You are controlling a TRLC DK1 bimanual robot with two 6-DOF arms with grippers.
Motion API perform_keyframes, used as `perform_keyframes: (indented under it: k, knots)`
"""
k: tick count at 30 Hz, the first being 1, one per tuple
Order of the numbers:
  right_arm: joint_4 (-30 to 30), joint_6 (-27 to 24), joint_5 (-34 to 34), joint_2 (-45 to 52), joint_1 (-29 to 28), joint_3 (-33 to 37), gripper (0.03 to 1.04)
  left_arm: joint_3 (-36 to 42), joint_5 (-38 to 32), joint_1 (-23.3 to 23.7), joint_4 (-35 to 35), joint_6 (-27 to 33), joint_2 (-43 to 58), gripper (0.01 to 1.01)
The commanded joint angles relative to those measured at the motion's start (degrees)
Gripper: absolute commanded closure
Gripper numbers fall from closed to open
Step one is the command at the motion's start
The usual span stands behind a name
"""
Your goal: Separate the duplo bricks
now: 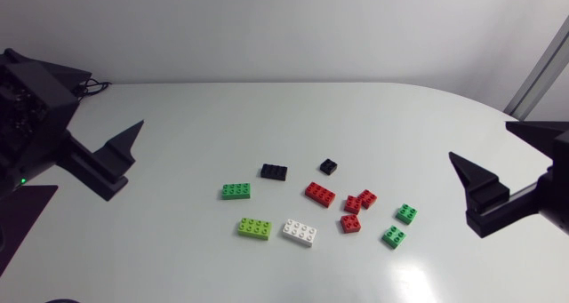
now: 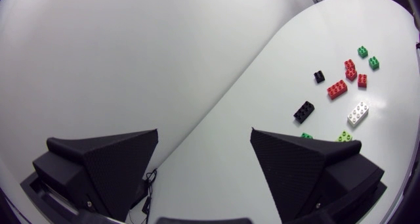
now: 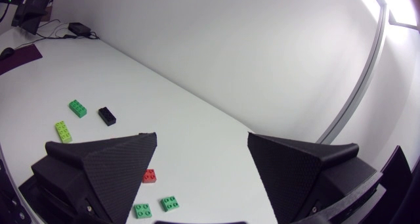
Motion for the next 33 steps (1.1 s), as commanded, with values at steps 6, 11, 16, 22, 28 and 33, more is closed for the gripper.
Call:
perform_keyframes:
  k: [6,11,16,22,28,33]
  knots:
    - [-5.2,-1.3,3.2,-4.5,-0.6,-2.2,0.07,-2.5,-7.9,-1.3,-1.0,-7.0,-4.8,0.048]
    - [-5.0,-2.6,4.3,-7.8,-0.9,-3.5,0.07,-5.0,-12.0,-1.3,-0.6,-6.7,-9.6,0.048]
    - [-3.8,-2.5,4.3,-10.3,-1.4,-5.8,0.07,-5.7,-17.0,-1.4,0.6,-8.1,-11.0,0.048]
    - [-4.2,-2.5,4.3,-15.4,-3.1,-8.6,0.07,-6.8,-18.1,2.1,2.3,-11.8,-13.4,0.048]
    - [-4.4,-4.0,4.2,-18.6,-4.1,-11.2,0.07,-15.9,-17.9,7.4,8.4,-15.3,-21.6,0.048]
    - [-1.1,-5.7,3.2,-19.8,-5.2,-15.3,0.07,-24.5,-7.6,11.7,18.7,-11.9,-32.7,0.048]
